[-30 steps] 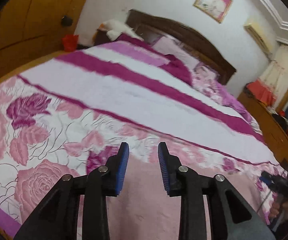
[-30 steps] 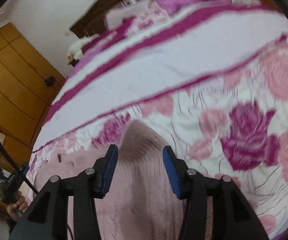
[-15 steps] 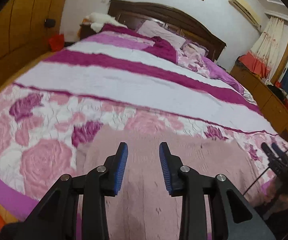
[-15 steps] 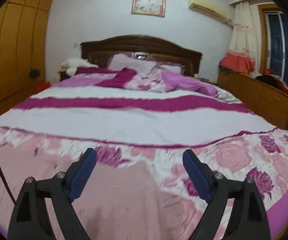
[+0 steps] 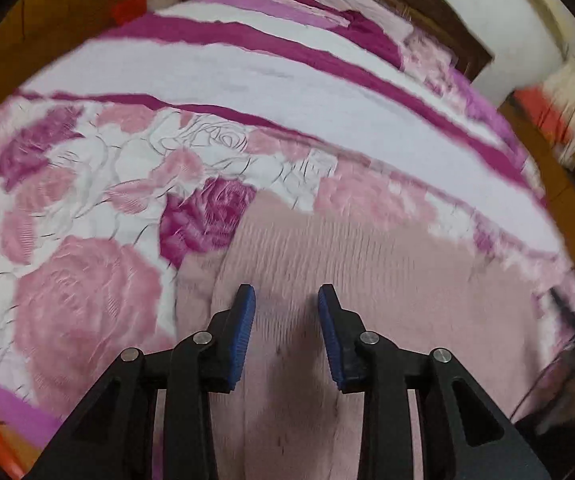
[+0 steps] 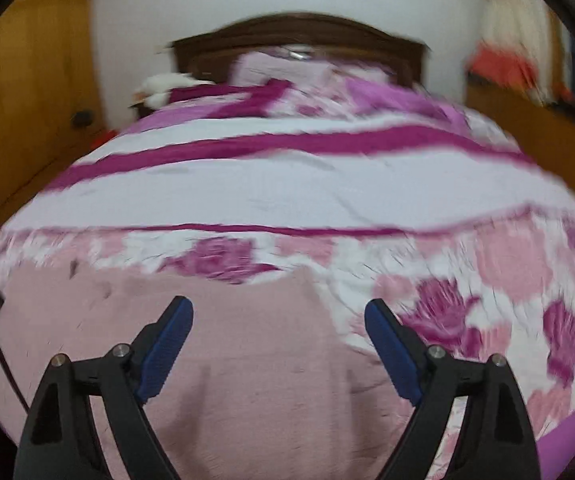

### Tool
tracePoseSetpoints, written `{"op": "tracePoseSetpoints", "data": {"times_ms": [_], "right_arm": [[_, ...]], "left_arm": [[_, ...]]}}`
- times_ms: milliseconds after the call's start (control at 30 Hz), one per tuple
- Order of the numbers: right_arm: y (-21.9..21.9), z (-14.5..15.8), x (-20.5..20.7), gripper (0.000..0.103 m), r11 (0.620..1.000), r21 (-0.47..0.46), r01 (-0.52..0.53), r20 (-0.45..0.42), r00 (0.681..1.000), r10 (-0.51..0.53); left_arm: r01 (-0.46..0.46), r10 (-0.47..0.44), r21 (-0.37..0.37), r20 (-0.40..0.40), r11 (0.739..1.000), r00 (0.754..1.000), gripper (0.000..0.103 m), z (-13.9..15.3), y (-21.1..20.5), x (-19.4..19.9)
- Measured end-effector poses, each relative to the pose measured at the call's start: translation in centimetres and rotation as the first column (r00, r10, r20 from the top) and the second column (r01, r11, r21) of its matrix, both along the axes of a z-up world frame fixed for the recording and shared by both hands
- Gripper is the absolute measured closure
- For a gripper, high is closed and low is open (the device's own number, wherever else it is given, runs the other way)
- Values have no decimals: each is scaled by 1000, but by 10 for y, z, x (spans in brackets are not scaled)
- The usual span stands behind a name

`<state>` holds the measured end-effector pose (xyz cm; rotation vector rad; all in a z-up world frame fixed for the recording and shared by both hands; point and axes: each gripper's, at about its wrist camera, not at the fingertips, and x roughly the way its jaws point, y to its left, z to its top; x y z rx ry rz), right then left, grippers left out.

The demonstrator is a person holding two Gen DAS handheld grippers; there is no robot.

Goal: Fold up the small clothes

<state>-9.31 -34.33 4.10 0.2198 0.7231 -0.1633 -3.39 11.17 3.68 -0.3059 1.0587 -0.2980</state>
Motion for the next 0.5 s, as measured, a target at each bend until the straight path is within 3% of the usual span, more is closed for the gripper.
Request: {"op": "tracePoseSetpoints", "data": {"times_ms": [100,133,300,333,367,500], "right_arm": [[-36,-13,11,13,979,191,65,-32,998,-60],[-44,-17,16,18,968,246,54,-34,998,-47],[-63,-43,41,68,861,509,-5,-48,998,34],[-63,-49,45,90,843,538,-13,-63,997,55],[-60,-51,47,102,849,528,-14,-71,996,61],[-62,-41,39,103,866,499,-40,5,999,44]], "left_arm": [[19,-16,-72,49,997,999,97,-1,4,13],[26,-21,-90,56,996,998,99,-2,5,16],[13,-10,-157,21,987,1000,103,-14,6,33],[18,-16,-168,16,986,1000,103,-14,6,33],[23,-19,-177,19,984,1000,103,-13,5,34],[3,10,-182,69,983,998,103,4,7,41]]}}
